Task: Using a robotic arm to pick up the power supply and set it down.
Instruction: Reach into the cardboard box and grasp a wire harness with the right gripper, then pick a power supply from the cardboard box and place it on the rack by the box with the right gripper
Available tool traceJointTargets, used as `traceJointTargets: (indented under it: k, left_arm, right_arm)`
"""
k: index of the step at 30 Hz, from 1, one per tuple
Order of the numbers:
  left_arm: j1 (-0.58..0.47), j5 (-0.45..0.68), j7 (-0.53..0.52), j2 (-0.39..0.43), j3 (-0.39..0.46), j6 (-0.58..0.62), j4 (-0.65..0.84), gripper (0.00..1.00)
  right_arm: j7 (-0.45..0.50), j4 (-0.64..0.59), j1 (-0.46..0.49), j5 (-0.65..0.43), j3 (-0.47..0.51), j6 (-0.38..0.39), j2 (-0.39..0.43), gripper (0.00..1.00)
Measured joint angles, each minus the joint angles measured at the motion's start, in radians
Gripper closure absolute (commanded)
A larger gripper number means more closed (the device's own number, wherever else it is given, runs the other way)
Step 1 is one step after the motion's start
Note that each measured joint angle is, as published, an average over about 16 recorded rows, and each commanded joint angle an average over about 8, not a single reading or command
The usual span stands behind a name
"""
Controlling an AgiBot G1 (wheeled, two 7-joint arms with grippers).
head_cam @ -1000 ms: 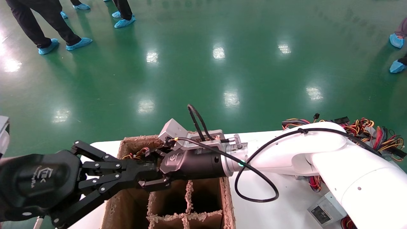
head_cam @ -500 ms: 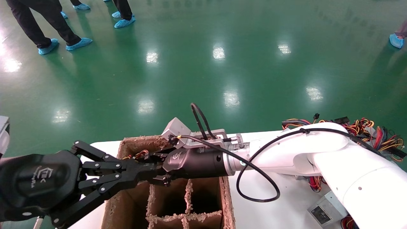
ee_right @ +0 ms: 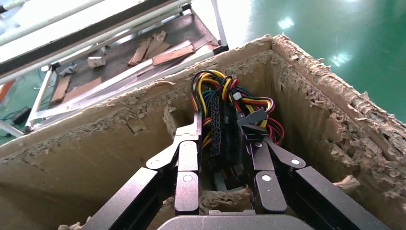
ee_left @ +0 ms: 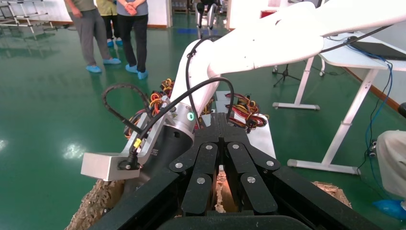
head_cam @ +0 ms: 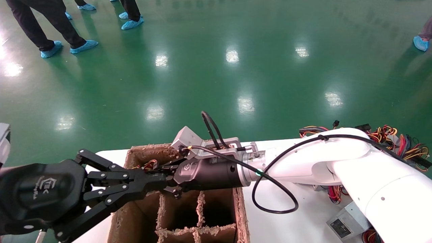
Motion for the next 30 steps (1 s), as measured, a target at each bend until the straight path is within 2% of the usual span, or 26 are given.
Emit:
traceJointTargets:
  k: [30]
  left_arm:
    - [0.000,0.000,0.000,0.000,0.000,0.000,0.000,1.00]
  right_arm:
    - [0.047,-0.104,-0.002,0.220,0.111,-0.191,0.061,1.00]
